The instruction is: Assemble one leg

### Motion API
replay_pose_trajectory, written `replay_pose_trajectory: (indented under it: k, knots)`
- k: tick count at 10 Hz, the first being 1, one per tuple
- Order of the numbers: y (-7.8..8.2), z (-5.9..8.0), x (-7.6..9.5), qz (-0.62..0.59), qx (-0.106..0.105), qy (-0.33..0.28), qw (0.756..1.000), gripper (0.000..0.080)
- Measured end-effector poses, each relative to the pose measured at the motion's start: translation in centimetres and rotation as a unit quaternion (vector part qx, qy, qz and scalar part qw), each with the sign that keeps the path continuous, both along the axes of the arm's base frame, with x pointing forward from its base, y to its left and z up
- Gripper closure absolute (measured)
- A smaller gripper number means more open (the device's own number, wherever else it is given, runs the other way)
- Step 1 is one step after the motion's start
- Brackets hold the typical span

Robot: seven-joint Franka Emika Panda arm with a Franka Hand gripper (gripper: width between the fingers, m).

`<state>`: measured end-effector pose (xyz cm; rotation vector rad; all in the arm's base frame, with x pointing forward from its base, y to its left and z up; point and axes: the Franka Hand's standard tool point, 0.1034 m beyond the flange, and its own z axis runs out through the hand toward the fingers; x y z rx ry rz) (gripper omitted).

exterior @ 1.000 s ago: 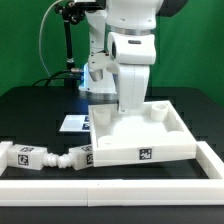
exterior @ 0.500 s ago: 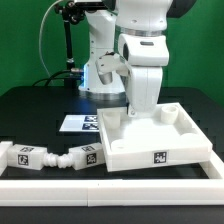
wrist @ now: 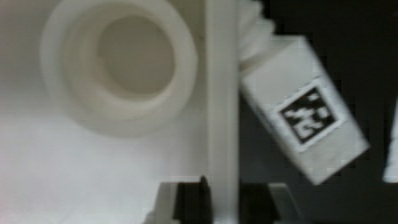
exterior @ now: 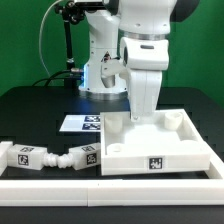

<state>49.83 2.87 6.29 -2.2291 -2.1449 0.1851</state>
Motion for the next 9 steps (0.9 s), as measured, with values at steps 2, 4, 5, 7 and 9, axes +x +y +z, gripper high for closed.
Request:
replay_pose_trajectory:
  k: [2,4,5,7,9]
  knots:
    - [0.6,-1.4,0.2,-0.014,0.001,0.006,1.0,0.0742]
    - [1.5,-2.5,-0.1,-0.03,0.002,0.006,1.0,0.0742]
    - [1.7,-2.6,-0.1,-0.029,0.003,0.007,1.0,0.0742]
    - [2.2,-2.3,0.1,-0.028,-0.004,0.034,0.999,0.0742]
    - [2.1,-2.5,0.6,-0.023,-0.014,0.062,0.998,0.0742]
